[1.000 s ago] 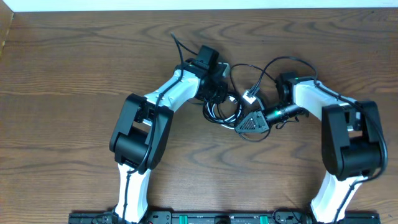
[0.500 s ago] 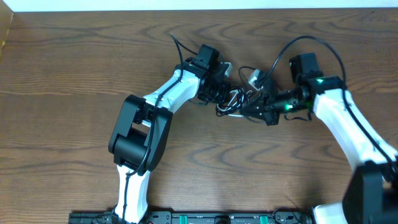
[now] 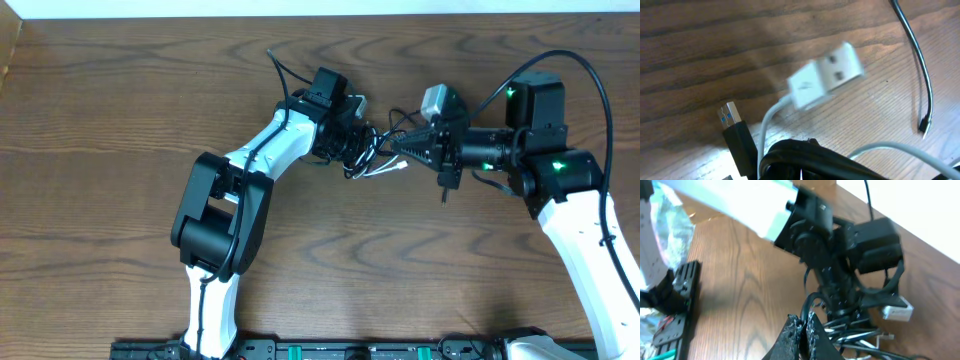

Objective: Untangle cables

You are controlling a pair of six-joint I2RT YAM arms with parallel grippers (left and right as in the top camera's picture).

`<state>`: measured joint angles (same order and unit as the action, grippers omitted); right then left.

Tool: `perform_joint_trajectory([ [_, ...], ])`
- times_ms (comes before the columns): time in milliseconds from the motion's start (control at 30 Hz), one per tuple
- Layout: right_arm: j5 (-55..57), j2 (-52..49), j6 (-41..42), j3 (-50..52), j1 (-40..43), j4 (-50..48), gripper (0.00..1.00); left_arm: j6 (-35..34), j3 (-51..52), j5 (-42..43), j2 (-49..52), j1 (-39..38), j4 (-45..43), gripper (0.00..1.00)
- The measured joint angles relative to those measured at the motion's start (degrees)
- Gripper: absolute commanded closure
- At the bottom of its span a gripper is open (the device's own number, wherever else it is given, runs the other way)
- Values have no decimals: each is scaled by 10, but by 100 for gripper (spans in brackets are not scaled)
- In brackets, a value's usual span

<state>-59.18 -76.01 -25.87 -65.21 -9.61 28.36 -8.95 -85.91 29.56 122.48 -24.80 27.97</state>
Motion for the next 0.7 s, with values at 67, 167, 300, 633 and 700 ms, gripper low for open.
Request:
perform_joint_trajectory([
  [67, -21, 5, 20, 0, 0, -29, 99, 0, 0, -15, 2, 1, 0, 92],
  [167, -42, 18, 55, -1, 0, -90, 99, 0, 1, -30, 8, 7, 1, 93],
  [300, -55, 24, 134, -6, 0, -227, 99, 0, 1, -37, 9, 8, 1, 92],
  [633, 14, 26, 183, -12, 18, -76, 62, 0, 1, -43, 9, 7, 1, 93],
  [700, 49, 19, 162, -12, 18, -10, 59, 0, 1, -42, 9, 7, 1, 92],
])
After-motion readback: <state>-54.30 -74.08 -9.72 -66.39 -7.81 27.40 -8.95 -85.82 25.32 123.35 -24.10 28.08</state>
